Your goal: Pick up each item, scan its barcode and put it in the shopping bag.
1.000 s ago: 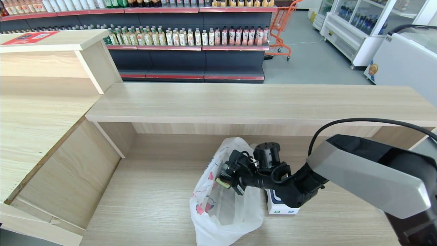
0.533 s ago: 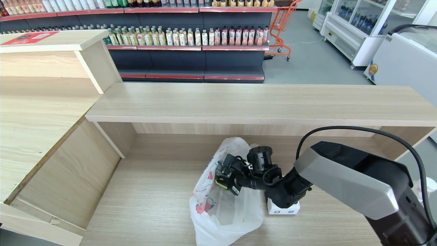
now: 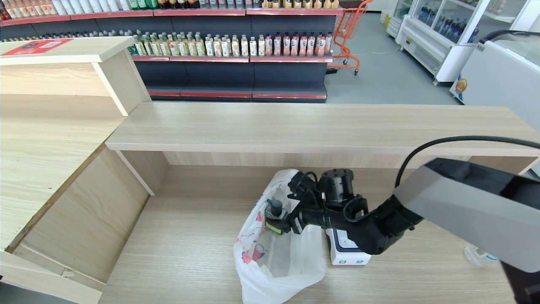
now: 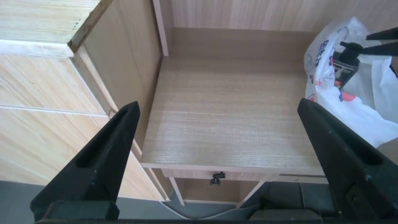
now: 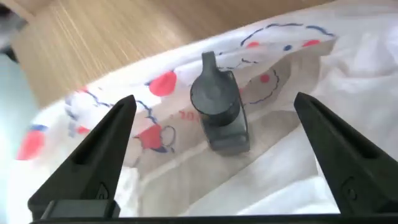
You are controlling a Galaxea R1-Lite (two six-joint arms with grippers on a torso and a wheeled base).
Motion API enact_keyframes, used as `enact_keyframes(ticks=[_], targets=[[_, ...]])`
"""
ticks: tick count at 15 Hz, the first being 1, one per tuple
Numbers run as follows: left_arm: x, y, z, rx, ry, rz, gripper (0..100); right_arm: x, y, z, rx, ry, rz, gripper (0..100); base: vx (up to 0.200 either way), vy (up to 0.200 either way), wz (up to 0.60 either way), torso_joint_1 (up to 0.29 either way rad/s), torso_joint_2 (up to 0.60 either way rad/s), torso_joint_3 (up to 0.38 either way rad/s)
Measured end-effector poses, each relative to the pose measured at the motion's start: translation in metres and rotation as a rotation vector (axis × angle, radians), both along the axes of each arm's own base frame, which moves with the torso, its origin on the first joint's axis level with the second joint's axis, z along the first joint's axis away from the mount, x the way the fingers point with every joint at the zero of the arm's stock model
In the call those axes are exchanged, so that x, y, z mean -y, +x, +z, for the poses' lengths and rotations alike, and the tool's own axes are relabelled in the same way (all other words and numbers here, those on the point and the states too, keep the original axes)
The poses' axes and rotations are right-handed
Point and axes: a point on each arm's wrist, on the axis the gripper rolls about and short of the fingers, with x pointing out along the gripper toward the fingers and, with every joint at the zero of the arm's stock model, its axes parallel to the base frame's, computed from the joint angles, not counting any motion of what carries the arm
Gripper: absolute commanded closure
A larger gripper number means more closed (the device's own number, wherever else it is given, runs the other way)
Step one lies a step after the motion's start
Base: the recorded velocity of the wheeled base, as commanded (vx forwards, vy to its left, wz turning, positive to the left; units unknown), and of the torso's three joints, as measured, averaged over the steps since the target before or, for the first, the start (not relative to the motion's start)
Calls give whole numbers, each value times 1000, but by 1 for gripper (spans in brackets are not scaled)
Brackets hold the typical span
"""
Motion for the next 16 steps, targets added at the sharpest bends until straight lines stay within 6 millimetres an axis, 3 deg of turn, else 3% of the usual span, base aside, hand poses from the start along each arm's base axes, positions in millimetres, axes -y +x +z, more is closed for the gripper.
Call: enact_keyframes(ticks=[3,6,9,14,16], targets=[[0,0,0,0,0,0,0,38,-30,44,-134,115,-118,0,0,0,0,0,0,0],[0,0,0,0,0,-1,0,99,-60,75,-166,109,-281,0,0,0,0,0,0,0],[0,0,0,0,0,0,0,153,-99,106,-113,65,-550,0,0,0,0,0,0,0],[0,0,0,0,0,0,0,192,-177,122,-21,73,-738,0,0,0,0,0,0,0],[0,0,0,0,0,0,0,200,-199,125,24,85,-812,0,0,0,0,0,0,0]])
